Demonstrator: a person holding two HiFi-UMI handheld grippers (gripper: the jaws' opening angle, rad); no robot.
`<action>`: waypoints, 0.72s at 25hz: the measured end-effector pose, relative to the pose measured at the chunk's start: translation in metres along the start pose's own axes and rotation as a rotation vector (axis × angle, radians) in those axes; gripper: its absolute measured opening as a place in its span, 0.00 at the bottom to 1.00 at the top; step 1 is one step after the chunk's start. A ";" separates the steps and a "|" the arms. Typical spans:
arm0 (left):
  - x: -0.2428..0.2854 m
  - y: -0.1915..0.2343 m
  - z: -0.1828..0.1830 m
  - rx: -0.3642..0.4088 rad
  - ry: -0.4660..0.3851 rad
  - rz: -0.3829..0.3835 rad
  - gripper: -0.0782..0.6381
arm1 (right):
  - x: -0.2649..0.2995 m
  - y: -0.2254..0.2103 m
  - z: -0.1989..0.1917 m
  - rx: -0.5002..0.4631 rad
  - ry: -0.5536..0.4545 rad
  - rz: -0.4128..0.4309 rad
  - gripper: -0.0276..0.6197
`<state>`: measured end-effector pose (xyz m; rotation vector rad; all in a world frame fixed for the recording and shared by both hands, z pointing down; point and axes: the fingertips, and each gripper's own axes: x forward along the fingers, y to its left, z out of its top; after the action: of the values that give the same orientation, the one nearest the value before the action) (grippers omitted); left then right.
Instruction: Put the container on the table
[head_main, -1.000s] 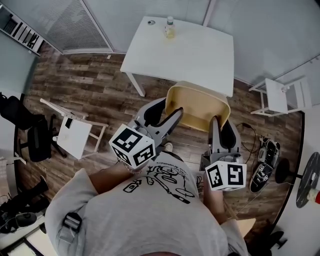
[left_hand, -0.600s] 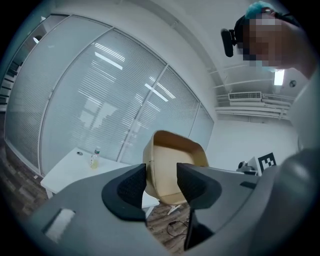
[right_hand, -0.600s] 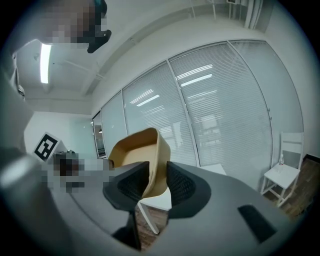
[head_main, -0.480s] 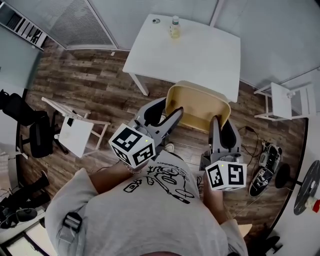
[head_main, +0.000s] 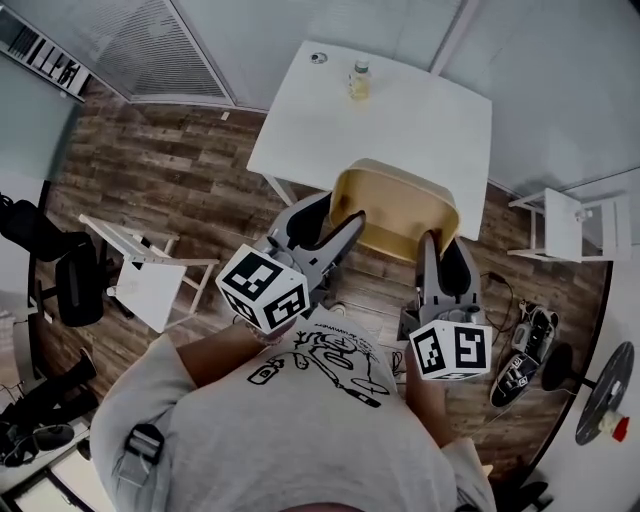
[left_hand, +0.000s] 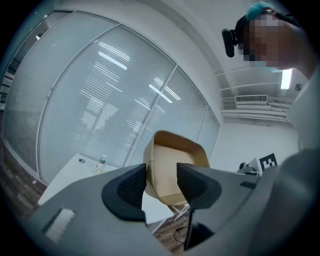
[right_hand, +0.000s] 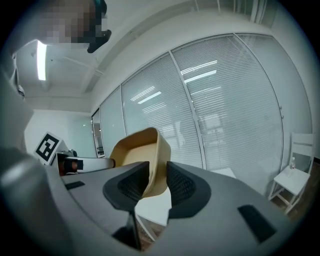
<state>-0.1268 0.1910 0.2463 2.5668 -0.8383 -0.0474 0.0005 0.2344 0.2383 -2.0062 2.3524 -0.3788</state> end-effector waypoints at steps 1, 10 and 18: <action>0.005 0.009 0.005 -0.001 -0.001 0.001 0.36 | 0.011 0.001 0.002 0.000 0.000 0.001 0.19; 0.038 0.075 0.036 -0.010 0.003 -0.016 0.36 | 0.088 0.005 0.009 -0.001 0.013 -0.020 0.19; 0.050 0.126 0.046 -0.022 0.028 -0.015 0.36 | 0.139 0.015 0.000 0.016 0.036 -0.022 0.19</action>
<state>-0.1634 0.0531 0.2619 2.5478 -0.8034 -0.0252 -0.0376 0.1003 0.2540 -2.0374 2.3416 -0.4369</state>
